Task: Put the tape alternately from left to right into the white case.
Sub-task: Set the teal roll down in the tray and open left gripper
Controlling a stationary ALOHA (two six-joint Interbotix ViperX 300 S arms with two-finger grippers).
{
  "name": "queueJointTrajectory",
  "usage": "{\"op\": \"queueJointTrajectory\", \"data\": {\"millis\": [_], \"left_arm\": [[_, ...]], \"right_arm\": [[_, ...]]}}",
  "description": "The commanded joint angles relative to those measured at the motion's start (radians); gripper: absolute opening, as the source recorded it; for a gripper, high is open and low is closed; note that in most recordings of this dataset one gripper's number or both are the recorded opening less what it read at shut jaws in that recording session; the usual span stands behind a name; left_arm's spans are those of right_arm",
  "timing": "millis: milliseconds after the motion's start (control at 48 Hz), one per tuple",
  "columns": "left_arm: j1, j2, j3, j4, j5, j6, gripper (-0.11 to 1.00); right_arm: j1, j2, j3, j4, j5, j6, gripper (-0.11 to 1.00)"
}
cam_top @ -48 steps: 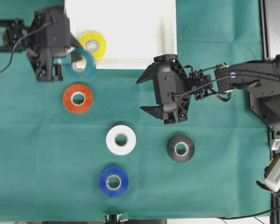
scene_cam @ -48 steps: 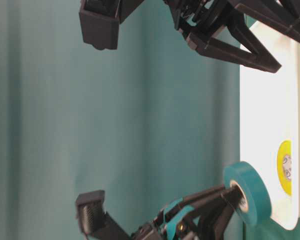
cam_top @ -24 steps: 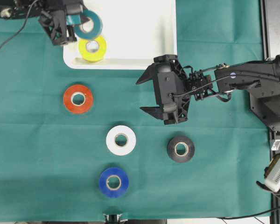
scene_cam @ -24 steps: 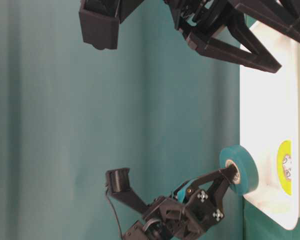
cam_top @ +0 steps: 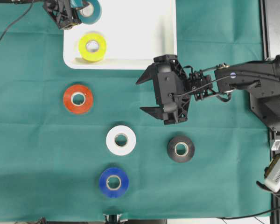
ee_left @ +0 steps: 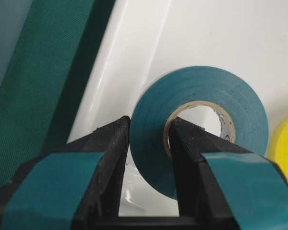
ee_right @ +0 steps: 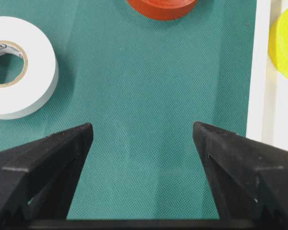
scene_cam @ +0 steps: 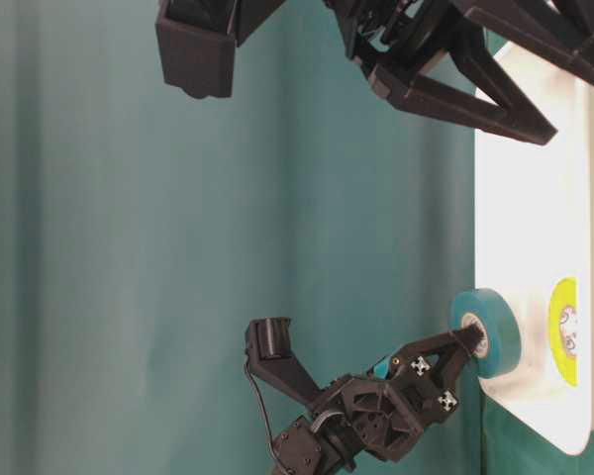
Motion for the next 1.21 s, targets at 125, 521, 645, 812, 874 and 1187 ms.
{"op": "queueJointTrajectory", "data": {"millis": [125, 521, 645, 812, 874, 1187], "left_arm": [[0.002, -0.012, -0.023, 0.000, -0.003, -0.002, 0.24], [0.002, -0.011, -0.017, 0.000, -0.003, -0.002, 0.65], [0.002, -0.011, -0.017, 0.000, -0.002, 0.000, 0.94], [0.002, -0.011, -0.017, 0.000, -0.002, 0.002, 1.00], [0.002, -0.011, -0.017, 0.000, -0.002, 0.003, 1.00], [-0.008, -0.031, -0.002, 0.000, 0.005, 0.002, 1.00]], "right_arm": [[0.003, -0.014, -0.009, 0.003, -0.008, 0.002, 0.84], [0.003, -0.012, -0.009, 0.003, -0.008, 0.002, 0.84], [0.003, -0.012, -0.009, 0.003, -0.009, 0.002, 0.84], [0.003, -0.012, -0.008, 0.003, -0.008, 0.002, 0.84], [0.002, -0.012, -0.009, 0.003, -0.009, 0.002, 0.84], [0.003, -0.014, -0.009, 0.003, -0.008, 0.002, 0.84]]}}
